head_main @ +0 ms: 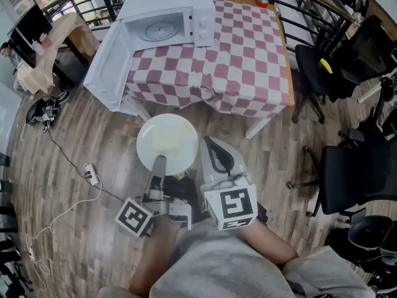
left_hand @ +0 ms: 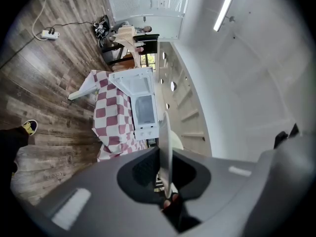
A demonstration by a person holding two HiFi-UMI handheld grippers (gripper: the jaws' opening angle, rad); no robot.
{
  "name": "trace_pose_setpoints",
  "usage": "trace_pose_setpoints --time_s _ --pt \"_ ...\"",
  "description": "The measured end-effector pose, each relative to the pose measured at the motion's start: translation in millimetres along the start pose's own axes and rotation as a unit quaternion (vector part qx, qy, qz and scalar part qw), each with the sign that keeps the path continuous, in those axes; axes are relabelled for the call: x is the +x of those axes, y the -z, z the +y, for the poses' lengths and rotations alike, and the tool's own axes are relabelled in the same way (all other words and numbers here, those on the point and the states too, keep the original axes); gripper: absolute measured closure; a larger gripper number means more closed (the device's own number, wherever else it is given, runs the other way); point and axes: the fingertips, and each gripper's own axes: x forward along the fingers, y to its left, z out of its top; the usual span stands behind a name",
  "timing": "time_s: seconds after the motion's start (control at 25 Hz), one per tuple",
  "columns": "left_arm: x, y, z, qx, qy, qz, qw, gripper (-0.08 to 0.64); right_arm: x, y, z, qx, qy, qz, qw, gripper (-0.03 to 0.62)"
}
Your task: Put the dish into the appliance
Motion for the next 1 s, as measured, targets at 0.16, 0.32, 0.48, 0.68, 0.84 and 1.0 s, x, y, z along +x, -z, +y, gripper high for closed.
trace_pose_setpoints --time_s 0.16,0.32,0.48,0.68,0.84,1.0 --pt "16 -10 1 0.006 0.004 -0.006 1.0000 0.532 18 1 4 -0.008 0.000 0.001 1.000 0.594" --pt "35 -15 7 0.004 0.004 0.001 1.0000 0.532 36 6 -1 -0.010 0.007 0.009 1.000 0.594" --pt "58 -23 14 0.003 -0.001 0.007 1.0000 0.532 60 10 -8 -0.010 0.015 0.017 1.000 0.594" --pt "89 -36 20 0.003 -0.005 0.014 0.9999 0.532 92 12 -15 0.006 0.018 0.018 1.000 0.594" --pt "112 -49 21 0.009 -0.003 0.024 0.9997 0.532 119 15 -14 0.005 0.009 0.022 1.000 0.594" --pt "140 -65 21 0.010 0.001 0.031 0.9995 0.532 150 13 -14 -0.002 0.005 0.028 1.000 0.594"
